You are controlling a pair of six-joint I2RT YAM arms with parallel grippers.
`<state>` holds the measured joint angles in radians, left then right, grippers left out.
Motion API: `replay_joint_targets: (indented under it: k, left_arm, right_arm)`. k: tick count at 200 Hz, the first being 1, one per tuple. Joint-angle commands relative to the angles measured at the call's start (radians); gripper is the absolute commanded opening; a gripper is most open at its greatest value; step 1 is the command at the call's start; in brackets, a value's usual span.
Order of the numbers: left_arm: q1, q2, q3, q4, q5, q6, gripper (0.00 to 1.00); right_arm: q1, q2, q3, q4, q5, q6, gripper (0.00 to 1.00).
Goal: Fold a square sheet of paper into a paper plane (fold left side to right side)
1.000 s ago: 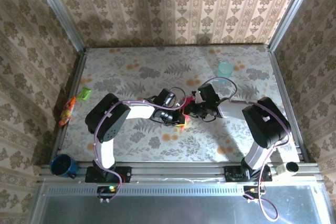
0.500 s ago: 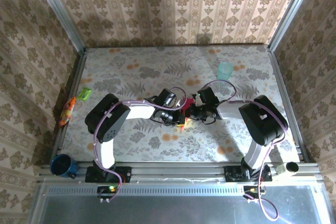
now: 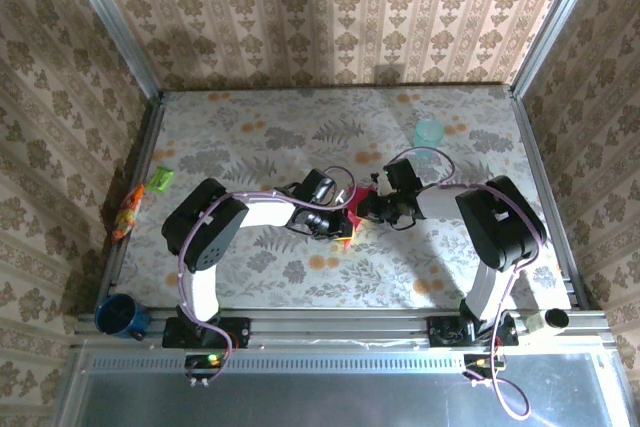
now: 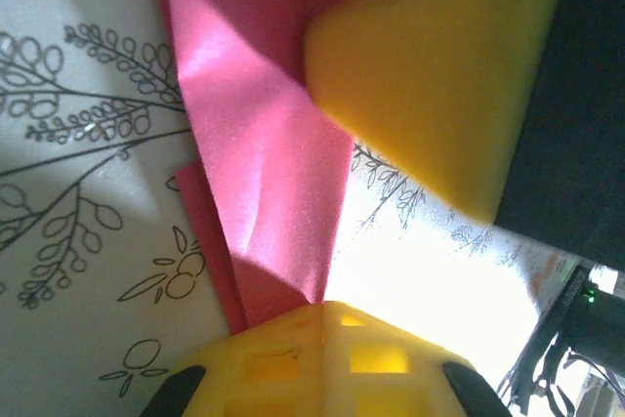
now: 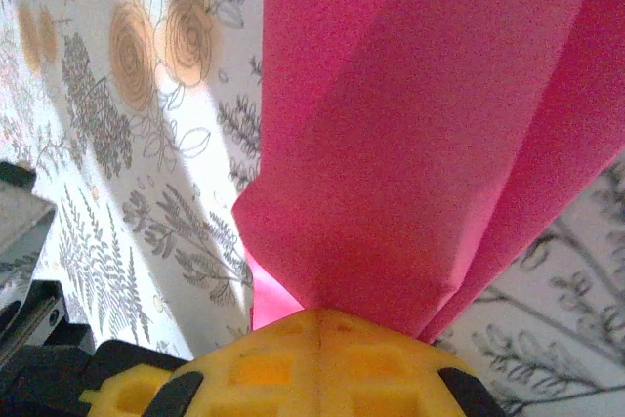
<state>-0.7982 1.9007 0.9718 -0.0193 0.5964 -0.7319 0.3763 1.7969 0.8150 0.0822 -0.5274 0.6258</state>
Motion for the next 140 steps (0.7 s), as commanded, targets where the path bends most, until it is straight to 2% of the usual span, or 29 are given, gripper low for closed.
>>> replay_joint_targets:
  k: [1,140]
  left_arm:
    - [-0.013,0.064,-0.059,-0.199,-0.125,0.023,0.00]
    - [-0.022,0.060,-0.080,-0.171,-0.125,0.004,0.00]
  right_arm:
    - [-0.057,0.043,0.040,-0.037,0.111,-0.056,0.00]
    - [-0.182,0.129,0.167,-0.082,0.105,-0.105,0.00]
